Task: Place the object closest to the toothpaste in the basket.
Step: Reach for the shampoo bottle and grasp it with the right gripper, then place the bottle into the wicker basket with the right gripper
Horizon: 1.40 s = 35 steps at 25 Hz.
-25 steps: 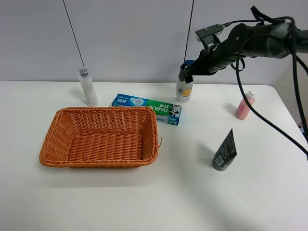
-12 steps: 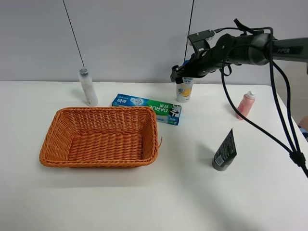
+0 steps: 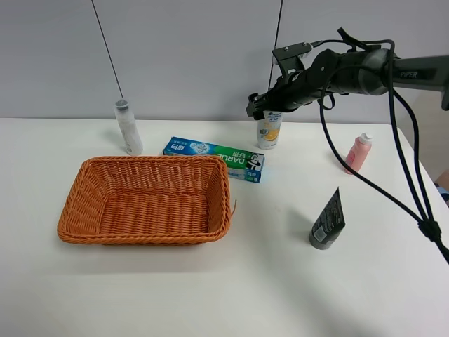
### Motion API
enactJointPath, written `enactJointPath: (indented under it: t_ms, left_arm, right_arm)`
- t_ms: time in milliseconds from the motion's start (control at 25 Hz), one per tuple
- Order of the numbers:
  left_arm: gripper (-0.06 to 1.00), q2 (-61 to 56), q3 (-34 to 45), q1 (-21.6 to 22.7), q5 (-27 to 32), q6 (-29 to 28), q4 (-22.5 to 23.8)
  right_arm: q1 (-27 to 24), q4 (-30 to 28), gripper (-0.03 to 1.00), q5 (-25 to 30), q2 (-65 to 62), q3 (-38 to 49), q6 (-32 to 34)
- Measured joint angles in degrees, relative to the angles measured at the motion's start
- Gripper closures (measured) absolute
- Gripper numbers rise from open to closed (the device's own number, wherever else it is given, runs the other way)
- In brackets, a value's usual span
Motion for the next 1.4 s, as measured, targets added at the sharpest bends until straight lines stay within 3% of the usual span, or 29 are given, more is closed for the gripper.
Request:
enactJointPath:
  t_ms: [280,680,1400]
  left_arm:
    - [-0.05,0.00,0.00,0.00,0.00,0.00,0.00]
    - [-0.05,0.00,0.00,0.00,0.00,0.00,0.00]
    - [-0.05,0.00,0.00,0.00,0.00,0.00,0.00]
  right_arm:
    - [0.00,0.00,0.05,-0.05,0.00,0.00,0.00]
    - [0.00,-2.31,0.39,0.25,0.00,0.00,3.16]
    - [0.00,-3.07,0.39,-1.18,-2.86,0.03,4.15]
